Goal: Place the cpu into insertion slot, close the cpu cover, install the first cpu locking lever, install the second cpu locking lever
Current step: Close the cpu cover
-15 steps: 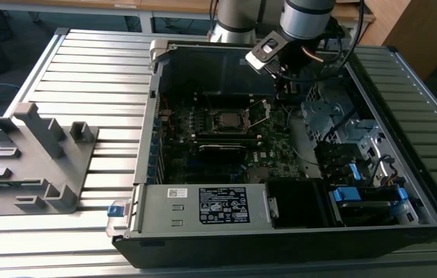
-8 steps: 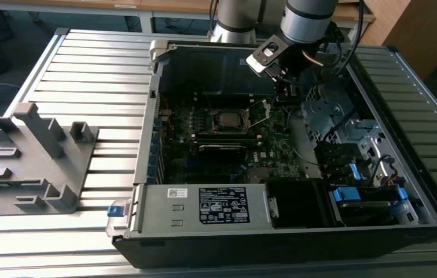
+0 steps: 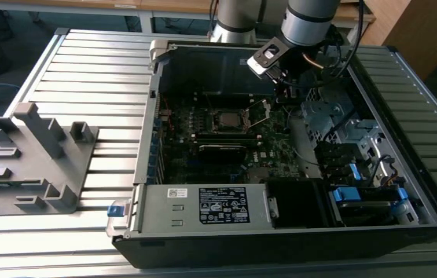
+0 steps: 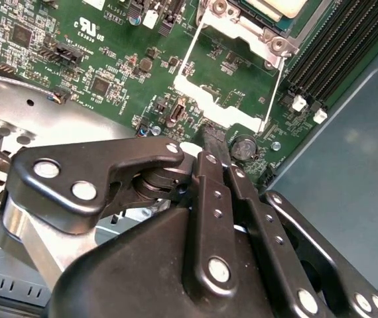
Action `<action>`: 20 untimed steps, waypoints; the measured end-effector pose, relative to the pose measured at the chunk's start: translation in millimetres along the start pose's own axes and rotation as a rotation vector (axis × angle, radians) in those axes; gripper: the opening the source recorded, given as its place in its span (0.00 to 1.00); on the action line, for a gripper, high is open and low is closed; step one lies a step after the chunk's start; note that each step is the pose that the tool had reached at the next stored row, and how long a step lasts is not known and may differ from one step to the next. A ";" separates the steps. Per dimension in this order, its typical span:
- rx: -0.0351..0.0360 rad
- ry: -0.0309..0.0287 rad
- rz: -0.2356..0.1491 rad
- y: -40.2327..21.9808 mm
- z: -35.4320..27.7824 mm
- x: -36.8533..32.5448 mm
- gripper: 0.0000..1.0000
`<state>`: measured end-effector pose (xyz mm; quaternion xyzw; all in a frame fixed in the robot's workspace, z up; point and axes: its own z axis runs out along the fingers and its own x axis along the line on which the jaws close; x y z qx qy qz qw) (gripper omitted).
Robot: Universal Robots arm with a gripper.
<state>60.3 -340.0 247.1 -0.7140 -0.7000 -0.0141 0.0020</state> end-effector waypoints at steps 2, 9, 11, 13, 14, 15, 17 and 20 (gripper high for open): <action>0.0000 0.0000 0.000 0.0 0.1 0.0 0.11; -0.0012 0.0140 0.000 0.0 2.2 0.0 0.11; -0.0012 0.0141 0.000 0.0 2.8 0.0 0.11; -0.0012 0.0139 0.000 0.0 4.3 -0.1 0.11; -0.0012 0.0139 0.000 -0.1 5.0 -0.1 0.11; -0.0012 0.0139 0.000 -0.1 5.6 -0.1 0.11; -0.0012 0.0140 0.000 -0.1 6.8 -0.1 0.11; -0.0011 0.0136 0.000 -0.1 6.9 -0.2 0.11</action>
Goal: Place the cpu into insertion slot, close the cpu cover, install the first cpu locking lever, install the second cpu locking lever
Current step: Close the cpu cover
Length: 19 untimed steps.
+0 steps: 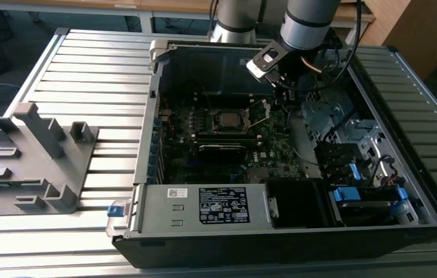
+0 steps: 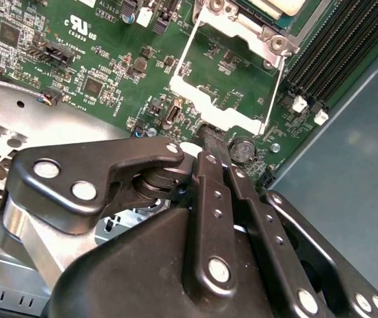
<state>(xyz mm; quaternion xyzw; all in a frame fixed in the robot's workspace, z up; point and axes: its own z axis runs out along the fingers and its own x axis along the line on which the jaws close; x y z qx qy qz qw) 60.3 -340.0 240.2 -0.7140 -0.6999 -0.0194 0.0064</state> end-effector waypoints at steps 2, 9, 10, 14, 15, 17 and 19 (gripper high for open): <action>-0.0001 0.0003 0.000 0.0 0.2 0.0 0.11; -0.0027 0.0004 0.000 -5.9 0.1 -0.1 0.11; -0.0044 0.0004 0.000 -8.0 0.0 -0.1 0.11; -0.0155 0.0007 0.000 -17.7 -0.1 -0.3 0.11; -0.0195 0.0007 -0.001 -20.5 -0.2 -0.4 0.11; -0.0284 0.0009 -0.001 -26.5 -0.3 -0.5 0.11; -0.0380 0.0010 -0.001 -32.9 -0.5 -0.6 0.11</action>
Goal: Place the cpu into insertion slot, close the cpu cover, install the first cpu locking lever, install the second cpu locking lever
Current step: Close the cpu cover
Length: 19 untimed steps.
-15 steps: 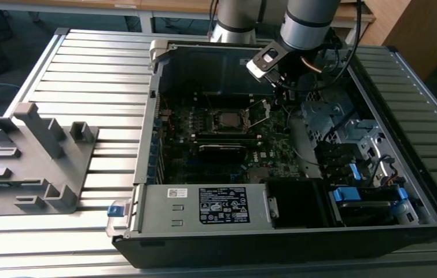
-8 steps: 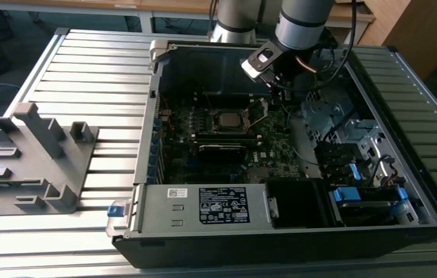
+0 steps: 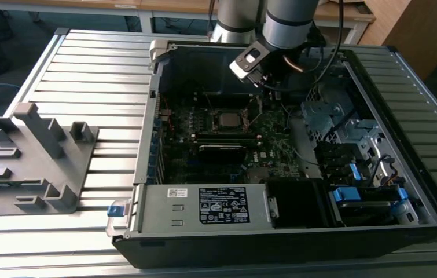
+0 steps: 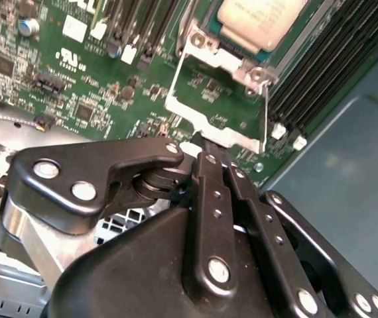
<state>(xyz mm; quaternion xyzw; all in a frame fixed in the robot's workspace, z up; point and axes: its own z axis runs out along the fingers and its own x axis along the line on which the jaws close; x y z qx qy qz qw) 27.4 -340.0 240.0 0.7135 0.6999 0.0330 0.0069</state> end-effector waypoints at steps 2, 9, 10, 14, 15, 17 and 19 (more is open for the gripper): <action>-0.0090 0.0003 0.000 -6.2 -0.3 -0.1 0.11; -0.0261 0.0008 -0.001 -22.6 -1.2 -0.4 0.11; -0.0270 0.0008 -0.001 -24.4 -1.3 -0.4 0.11; -0.0281 0.0006 -0.001 -27.6 -1.5 -0.5 0.11; -0.0281 0.0006 -0.001 -28.0 -1.6 -0.5 0.11; -0.0282 0.0005 -0.001 -29.7 -1.7 -0.5 0.11; -0.0287 0.0006 -0.001 -33.3 -1.8 -0.6 0.11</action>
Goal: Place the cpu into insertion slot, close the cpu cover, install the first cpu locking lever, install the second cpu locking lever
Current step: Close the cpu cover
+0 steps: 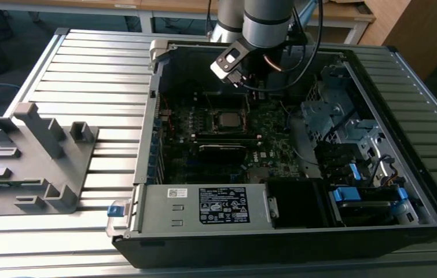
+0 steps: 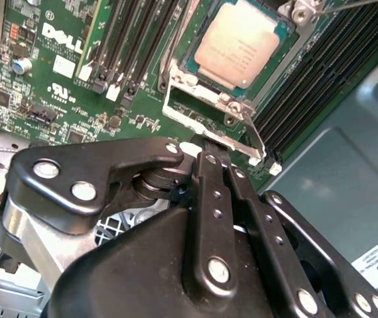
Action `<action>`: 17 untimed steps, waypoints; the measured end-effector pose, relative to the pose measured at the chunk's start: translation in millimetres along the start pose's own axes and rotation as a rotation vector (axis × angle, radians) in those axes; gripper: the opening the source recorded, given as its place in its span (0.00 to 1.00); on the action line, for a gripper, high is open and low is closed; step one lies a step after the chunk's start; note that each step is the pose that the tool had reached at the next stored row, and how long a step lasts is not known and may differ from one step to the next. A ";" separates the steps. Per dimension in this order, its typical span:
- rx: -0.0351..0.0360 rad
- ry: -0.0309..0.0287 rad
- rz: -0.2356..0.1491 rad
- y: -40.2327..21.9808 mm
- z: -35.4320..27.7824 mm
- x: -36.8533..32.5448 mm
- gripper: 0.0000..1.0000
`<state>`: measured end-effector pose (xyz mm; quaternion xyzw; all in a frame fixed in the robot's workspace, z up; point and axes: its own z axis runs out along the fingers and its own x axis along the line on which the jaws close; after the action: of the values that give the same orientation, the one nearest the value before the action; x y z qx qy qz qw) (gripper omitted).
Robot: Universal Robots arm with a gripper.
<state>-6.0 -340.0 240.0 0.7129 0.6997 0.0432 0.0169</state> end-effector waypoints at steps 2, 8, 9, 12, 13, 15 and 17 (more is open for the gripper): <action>-0.0003 0.0001 0.000 -2.7 -0.2 0.0 0.11; -0.0004 0.0001 0.000 -4.8 -0.4 -0.1 0.11; 0.0000 0.0002 0.000 -4.8 -0.4 -0.1 0.11; 0.0230 -0.0003 0.001 -4.8 0.0 -0.1 0.11; 0.0364 -0.0006 0.001 -4.8 0.1 -0.1 0.11; 0.0479 -0.0012 0.002 -4.8 0.1 -0.1 0.11; 0.0483 -0.0012 0.002 -4.8 0.1 -0.1 0.11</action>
<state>-10.8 -340.0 239.5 0.7138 0.6998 0.0259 0.0001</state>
